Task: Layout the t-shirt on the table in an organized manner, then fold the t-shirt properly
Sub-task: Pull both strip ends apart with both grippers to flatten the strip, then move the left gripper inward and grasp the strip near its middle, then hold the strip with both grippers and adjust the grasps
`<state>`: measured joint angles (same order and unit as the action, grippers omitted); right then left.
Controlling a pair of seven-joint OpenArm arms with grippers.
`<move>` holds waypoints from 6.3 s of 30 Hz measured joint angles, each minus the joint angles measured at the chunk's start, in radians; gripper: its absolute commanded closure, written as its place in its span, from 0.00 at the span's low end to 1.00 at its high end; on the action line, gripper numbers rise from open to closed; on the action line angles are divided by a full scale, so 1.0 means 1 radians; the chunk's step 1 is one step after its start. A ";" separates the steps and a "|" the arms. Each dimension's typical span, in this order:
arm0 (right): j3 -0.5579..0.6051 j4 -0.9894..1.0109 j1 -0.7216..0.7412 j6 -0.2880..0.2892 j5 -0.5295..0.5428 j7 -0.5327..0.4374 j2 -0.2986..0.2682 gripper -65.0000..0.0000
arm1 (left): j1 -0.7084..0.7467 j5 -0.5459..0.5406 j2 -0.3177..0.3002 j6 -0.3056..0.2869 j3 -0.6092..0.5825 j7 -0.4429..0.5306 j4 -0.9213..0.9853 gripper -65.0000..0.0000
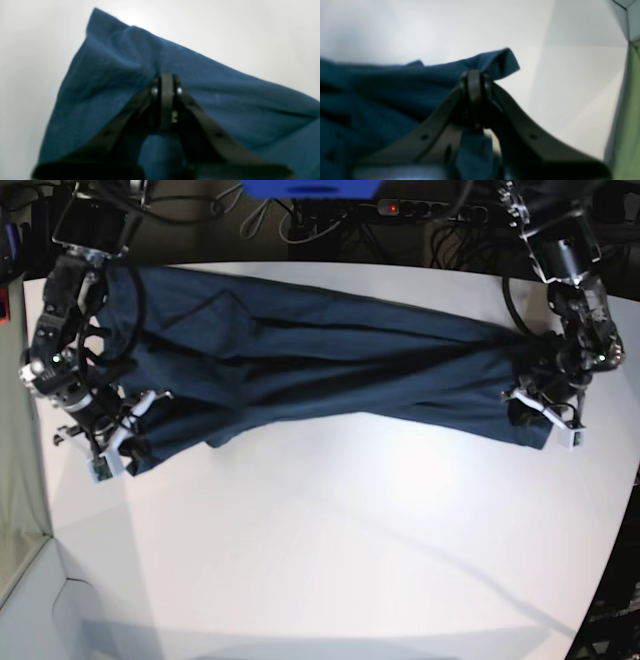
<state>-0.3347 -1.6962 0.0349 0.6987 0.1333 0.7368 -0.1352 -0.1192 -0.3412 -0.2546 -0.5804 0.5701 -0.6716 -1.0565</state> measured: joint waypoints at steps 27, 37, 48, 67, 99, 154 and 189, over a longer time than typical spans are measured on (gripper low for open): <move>0.002 0.024 -0.328 0.003 0.007 -0.100 0.032 1.00 | 0.035 0.025 0.013 0.006 0.094 -0.122 -0.109 0.59; 0.006 0.068 -0.321 0.003 0.024 -0.144 0.031 1.00 | 0.111 0.006 0.045 0.021 0.236 -0.286 -0.396 0.24; 0.006 0.069 -0.322 0.000 0.021 -0.150 0.033 1.00 | 0.219 -0.011 0.031 0.019 0.283 -0.275 -0.402 0.23; 0.008 0.069 -0.321 0.000 0.021 -0.151 0.033 1.00 | 0.174 0.092 -0.014 0.023 0.188 0.013 -0.164 0.23; 0.006 0.106 -0.280 0.000 0.021 -0.154 0.031 1.00 | 0.203 0.119 0.179 0.031 0.206 -0.198 -0.622 1.00; 0.008 -0.071 -0.336 0.000 0.002 -0.116 0.020 0.43 | 0.272 -0.138 0.286 0.396 -0.748 -0.034 -0.636 0.71; -0.184 0.145 -0.177 0.000 0.013 0.014 0.061 0.28 | 0.259 -0.135 0.138 0.442 -0.498 0.000 -0.456 0.71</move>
<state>-0.5190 -1.5513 -0.1421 0.6987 0.1459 0.7509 -0.0742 0.1398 -0.4767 -0.1162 -0.1387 0.0723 -0.6716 -1.5124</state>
